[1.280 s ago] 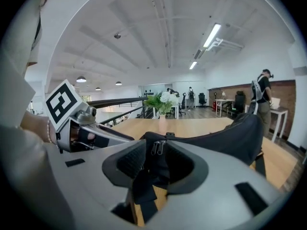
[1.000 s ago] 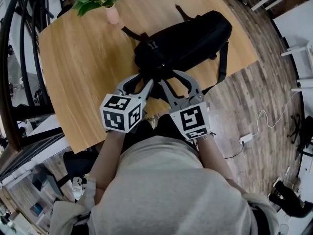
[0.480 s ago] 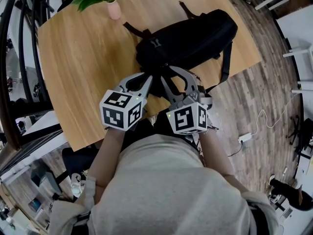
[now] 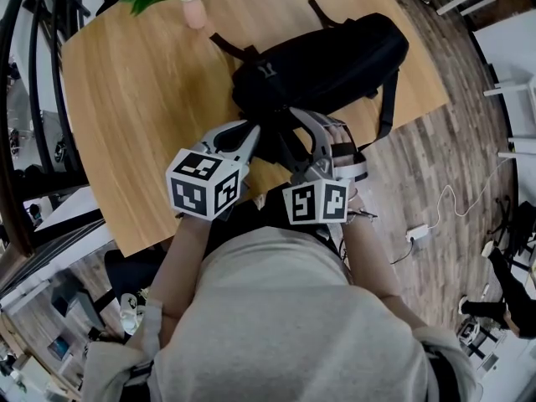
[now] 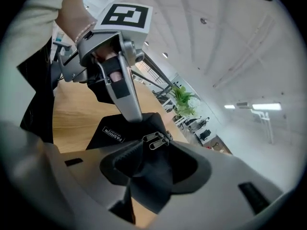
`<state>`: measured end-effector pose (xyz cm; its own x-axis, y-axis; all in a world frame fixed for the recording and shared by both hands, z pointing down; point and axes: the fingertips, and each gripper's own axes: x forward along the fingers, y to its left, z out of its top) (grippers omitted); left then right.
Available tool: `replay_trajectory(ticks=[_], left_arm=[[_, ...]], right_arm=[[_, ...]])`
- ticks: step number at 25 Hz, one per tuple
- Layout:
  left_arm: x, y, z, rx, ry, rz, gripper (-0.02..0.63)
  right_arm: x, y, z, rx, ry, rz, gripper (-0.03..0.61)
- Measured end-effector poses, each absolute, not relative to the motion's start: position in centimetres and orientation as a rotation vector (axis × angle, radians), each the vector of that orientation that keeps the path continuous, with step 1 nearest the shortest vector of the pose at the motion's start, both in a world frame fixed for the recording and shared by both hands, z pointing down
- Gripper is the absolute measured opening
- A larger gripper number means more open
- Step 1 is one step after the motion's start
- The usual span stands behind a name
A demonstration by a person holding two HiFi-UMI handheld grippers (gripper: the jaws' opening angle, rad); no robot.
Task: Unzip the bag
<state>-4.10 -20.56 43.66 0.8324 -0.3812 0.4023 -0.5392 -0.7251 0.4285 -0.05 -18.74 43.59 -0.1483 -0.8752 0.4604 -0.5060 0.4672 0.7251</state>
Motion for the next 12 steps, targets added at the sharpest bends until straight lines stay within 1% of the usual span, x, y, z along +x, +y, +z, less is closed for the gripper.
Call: replay_trajectory(ticks=[9,12], left_arm=[[-4.34,-20.59,43.63,2.460,-0.678,0.374,0.043],[-4.37,-20.56,43.57,2.461,-0.678,0.370,0.043]], right_arm=[[-0.03,-19.09,43.87,1.107,-1.676,-0.674,0.149],[0.09,-19.16,43.47,1.105,-1.645,-0.714,0.121]])
